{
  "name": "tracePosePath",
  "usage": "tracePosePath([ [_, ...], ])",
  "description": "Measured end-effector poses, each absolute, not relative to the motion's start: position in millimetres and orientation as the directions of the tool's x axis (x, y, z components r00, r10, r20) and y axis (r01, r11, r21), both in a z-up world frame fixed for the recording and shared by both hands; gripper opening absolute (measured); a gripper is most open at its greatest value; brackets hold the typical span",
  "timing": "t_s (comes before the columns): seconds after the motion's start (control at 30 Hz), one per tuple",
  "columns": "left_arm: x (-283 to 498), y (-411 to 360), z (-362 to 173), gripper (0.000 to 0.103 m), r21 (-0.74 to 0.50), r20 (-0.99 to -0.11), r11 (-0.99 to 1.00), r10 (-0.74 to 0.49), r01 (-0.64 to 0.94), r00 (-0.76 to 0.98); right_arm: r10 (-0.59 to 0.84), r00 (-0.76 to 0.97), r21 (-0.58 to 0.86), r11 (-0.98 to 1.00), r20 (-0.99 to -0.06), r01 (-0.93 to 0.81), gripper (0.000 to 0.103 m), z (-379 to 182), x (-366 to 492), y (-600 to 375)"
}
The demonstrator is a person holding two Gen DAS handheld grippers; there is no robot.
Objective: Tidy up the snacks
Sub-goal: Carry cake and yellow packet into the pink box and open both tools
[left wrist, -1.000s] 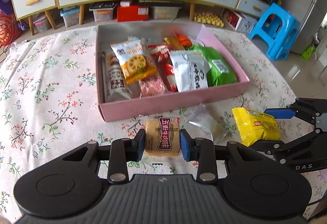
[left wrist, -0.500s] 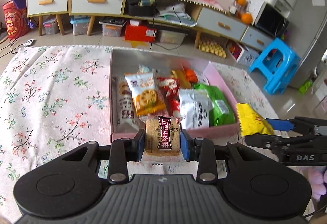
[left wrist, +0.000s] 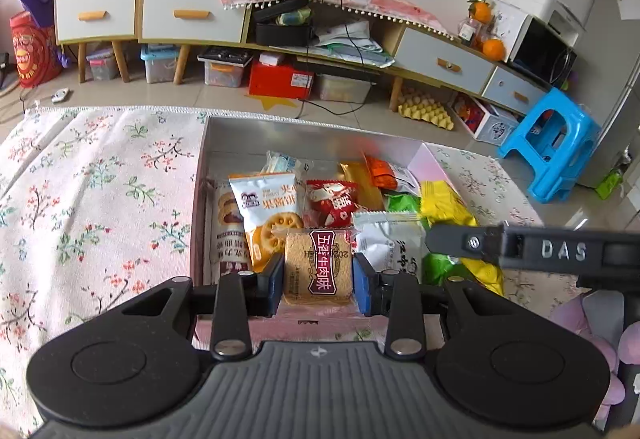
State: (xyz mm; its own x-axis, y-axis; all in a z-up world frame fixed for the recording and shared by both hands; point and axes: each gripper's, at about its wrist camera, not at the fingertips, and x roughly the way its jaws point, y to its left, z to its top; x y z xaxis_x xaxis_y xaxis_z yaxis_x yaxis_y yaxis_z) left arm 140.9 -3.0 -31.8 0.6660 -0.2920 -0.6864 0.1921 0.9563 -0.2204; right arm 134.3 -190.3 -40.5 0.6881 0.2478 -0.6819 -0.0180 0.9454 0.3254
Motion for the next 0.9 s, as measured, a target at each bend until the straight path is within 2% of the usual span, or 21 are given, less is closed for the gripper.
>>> tracePosePath([
  [0.17, 143.5, -7.2, -35.3, 0.032, -0.166, -0.691, 0.969, -0.247, 0.183, 0.679, 0.239, 0.692, 0.345, 0.938, -0.681, 0.015, 0.075, -45.2, 144.1, -182.6],
  [0.9, 145.8, 9.4, -38.3, 0.033, -0.192, -0.714, 0.970, -0.244, 0.151, 0.656, 0.236, 0.707, 0.353, 0.935, -0.667, 0.020, 0.076, -48.9, 156.1, -168.3],
])
